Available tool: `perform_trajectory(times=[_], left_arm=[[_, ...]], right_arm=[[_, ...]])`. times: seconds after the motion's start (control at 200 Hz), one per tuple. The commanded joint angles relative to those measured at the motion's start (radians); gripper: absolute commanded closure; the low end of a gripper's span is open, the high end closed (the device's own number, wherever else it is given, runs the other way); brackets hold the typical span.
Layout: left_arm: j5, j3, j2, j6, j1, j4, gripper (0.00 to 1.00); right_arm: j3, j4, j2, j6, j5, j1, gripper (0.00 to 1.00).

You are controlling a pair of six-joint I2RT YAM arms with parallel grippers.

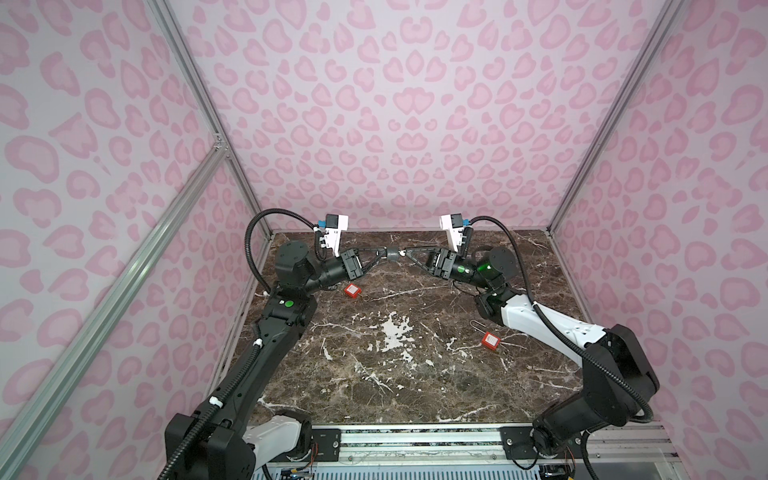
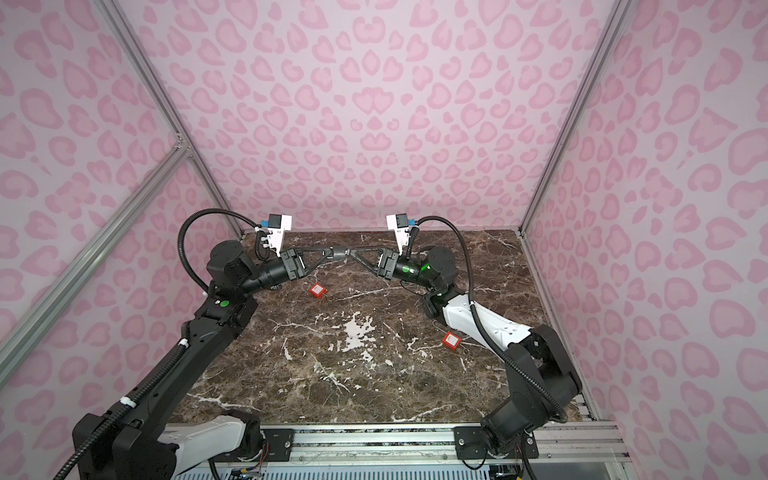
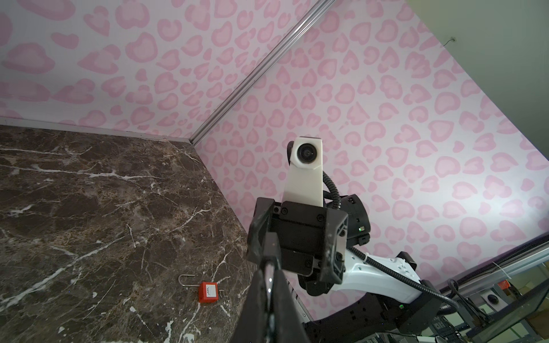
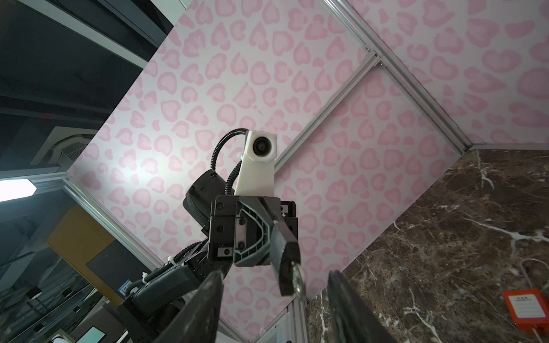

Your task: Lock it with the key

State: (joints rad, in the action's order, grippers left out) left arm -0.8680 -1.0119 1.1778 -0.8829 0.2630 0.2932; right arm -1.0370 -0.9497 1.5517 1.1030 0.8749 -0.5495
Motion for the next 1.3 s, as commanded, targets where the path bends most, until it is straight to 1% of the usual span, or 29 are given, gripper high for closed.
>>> perform_trajectory(times=[0.0, 0.095, 0.215, 0.37, 0.51, 0.565, 0.615, 0.665, 0.77, 0.82, 1.295], left_arm=[[-0.017, -0.002, -0.007, 0.0, -0.002, 0.04, 0.97], [-0.019, 0.001, -0.009, -0.007, -0.002, 0.046, 0.97], [-0.02, 0.003, -0.013, -0.009, -0.002, 0.047, 0.97], [-0.022, 0.002, -0.013, -0.015, -0.002, 0.047, 0.97], [-0.022, 0.001, -0.011, -0.016, -0.003, 0.047, 0.97], [-0.022, 0.001, -0.01, -0.016, -0.002, 0.046, 0.97], [-0.022, 0.003, -0.01, -0.015, -0.002, 0.046, 0.97], [-0.022, 0.003, -0.012, -0.014, -0.003, 0.047, 0.97], [-0.022, 0.006, -0.015, -0.015, -0.004, 0.05, 0.97], [-0.021, 0.007, -0.016, -0.016, -0.005, 0.05, 0.97], [-0.015, 0.019, -0.025, -0.021, -0.022, 0.053, 0.97]], right_arm=[[0.011, 0.033, -0.006, -0.036, -0.002, 0.004, 0.46], [0.005, 0.021, 0.0, -0.032, 0.004, 0.003, 0.53], [-0.009, -0.007, 0.016, -0.015, 0.01, 0.004, 0.59], [-0.03, -0.046, 0.035, 0.008, 0.022, -0.007, 0.66], [-0.038, -0.046, 0.042, 0.004, 0.025, -0.02, 0.77], [-0.039, -0.047, 0.042, 0.006, 0.026, -0.023, 0.83], [-0.039, -0.043, 0.042, 0.006, 0.026, -0.023, 0.86], [-0.037, -0.04, 0.042, 0.009, 0.024, -0.023, 0.92], [-0.028, -0.044, 0.038, 0.011, 0.014, -0.023, 0.99], [-0.024, -0.047, 0.035, 0.012, 0.009, -0.022, 1.0], [0.029, -0.045, 0.001, -0.002, -0.01, 0.012, 1.0]])
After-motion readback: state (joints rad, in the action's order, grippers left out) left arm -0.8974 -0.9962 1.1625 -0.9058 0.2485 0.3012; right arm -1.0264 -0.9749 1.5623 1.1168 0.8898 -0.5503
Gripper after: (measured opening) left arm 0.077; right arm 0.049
